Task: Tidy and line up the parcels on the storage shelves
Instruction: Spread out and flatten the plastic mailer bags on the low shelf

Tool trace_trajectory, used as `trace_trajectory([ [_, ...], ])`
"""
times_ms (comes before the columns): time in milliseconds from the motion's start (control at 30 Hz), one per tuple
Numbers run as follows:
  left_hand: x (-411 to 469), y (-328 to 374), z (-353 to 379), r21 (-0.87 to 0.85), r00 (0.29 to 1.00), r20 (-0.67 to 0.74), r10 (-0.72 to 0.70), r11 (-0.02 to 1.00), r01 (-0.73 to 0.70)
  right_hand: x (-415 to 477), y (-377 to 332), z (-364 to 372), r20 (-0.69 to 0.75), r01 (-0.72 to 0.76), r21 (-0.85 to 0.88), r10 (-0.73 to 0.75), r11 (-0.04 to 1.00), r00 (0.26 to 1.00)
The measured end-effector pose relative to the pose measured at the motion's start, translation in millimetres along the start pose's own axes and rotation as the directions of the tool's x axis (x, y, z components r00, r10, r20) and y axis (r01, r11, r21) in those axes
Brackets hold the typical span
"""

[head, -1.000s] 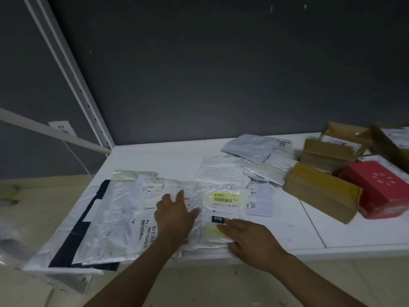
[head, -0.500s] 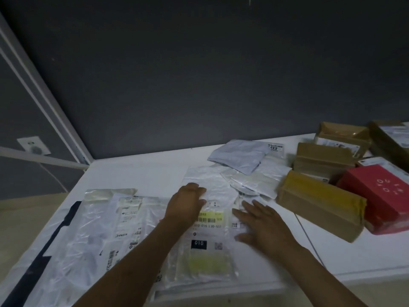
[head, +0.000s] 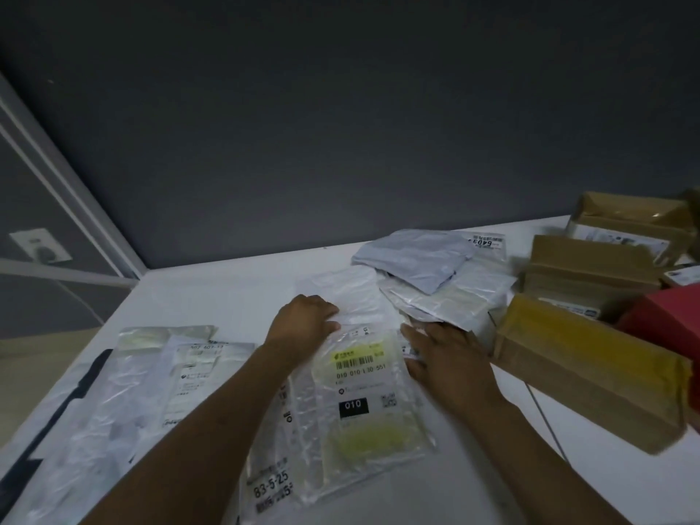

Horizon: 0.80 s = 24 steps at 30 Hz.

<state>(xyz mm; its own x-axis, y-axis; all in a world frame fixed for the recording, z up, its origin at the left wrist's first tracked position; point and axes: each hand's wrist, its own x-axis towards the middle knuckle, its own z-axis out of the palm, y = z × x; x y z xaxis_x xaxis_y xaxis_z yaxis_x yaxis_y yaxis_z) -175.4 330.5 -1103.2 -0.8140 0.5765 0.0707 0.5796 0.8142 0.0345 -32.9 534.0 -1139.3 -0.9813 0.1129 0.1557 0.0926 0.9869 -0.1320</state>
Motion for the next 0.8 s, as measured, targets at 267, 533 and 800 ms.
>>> trace_trajectory([
  [267,-12,-17,-9,-0.065,0.891,-0.453,0.022,0.996,-0.057,-20,-23,5,-0.106,0.226,0.035,-0.221,0.974,0.969],
  [533,-64,29,-75,-0.629,0.703,-0.591,-0.395,0.772,-0.094,-34,-34,-43,-0.226,0.041,0.597,0.118,0.801,0.967],
  [800,-127,70,-98,-0.944,0.889,-0.118,-0.441,0.328,0.037,-53,-66,-98,0.21,-0.214,0.976,0.379,-0.03,0.902],
])
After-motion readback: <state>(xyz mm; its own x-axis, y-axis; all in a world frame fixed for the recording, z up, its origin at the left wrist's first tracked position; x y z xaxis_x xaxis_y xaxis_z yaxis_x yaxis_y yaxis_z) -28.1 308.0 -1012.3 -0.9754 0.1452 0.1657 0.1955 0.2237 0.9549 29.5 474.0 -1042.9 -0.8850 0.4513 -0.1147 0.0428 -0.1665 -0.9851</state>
